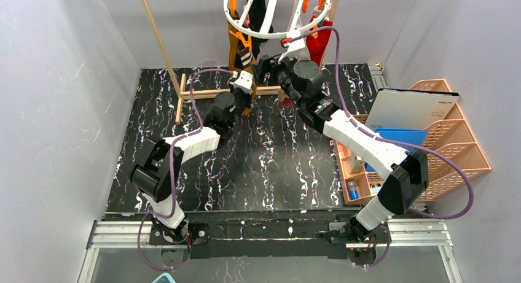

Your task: Remove the socks clipped to the hanger

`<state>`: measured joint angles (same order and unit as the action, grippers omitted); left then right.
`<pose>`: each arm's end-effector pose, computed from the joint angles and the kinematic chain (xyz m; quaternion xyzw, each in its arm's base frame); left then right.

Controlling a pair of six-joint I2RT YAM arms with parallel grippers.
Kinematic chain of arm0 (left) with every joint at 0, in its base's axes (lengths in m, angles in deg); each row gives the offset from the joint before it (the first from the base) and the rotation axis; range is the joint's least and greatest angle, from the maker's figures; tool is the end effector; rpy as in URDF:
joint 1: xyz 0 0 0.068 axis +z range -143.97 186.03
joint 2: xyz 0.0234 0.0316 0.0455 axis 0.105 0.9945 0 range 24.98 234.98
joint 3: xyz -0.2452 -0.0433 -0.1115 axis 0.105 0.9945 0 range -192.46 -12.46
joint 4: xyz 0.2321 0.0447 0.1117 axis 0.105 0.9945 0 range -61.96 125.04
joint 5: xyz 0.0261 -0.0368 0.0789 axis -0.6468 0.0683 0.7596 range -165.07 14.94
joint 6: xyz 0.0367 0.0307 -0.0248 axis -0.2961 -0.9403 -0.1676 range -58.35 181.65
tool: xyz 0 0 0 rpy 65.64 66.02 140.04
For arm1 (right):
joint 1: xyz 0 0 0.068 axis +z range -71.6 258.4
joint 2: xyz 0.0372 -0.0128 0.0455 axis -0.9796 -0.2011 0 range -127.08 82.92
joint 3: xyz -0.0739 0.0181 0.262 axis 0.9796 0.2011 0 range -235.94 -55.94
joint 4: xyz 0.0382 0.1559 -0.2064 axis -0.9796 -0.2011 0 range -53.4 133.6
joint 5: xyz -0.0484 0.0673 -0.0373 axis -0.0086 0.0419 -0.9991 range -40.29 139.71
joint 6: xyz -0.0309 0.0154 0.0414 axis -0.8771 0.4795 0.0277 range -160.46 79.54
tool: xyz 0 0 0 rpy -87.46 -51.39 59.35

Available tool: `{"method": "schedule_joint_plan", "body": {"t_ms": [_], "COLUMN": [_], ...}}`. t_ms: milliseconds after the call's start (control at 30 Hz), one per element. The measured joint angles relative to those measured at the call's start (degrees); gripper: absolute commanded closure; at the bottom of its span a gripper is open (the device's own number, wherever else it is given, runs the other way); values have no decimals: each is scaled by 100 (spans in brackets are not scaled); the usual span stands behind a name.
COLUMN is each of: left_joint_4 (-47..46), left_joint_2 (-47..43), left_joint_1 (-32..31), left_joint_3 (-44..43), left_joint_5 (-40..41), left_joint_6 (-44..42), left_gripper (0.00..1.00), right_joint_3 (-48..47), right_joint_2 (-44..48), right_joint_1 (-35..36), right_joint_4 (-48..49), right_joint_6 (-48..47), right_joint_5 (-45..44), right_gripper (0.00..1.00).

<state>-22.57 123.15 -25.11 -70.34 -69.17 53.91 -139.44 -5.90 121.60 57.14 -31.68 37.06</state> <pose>0.3363 -0.1988 0.2819 0.1757 0.6164 -0.1232 0.7577 0.2763 0.2488 0.4301 -0.1130 0.6461 0.2644 0.7070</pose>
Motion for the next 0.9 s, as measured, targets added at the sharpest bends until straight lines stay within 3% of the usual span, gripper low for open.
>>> {"method": "schedule_joint_plan", "body": {"t_ms": [400,900], "left_joint_4": [9,7], "left_joint_2": [-291,-293], "left_joint_1": [-258,-461], "left_joint_3": [243,302], "left_joint_5": [417,579], "left_joint_6": [-321,-553], "left_gripper": [100,100], "right_joint_3": [-1071,-2070], "right_joint_2": [-728,-1497], "right_joint_1": [61,356], "right_joint_4": [107,-22], "right_joint_6": [-24,-520], "right_joint_5": [-651,-1222], "right_gripper": [25,26]}}
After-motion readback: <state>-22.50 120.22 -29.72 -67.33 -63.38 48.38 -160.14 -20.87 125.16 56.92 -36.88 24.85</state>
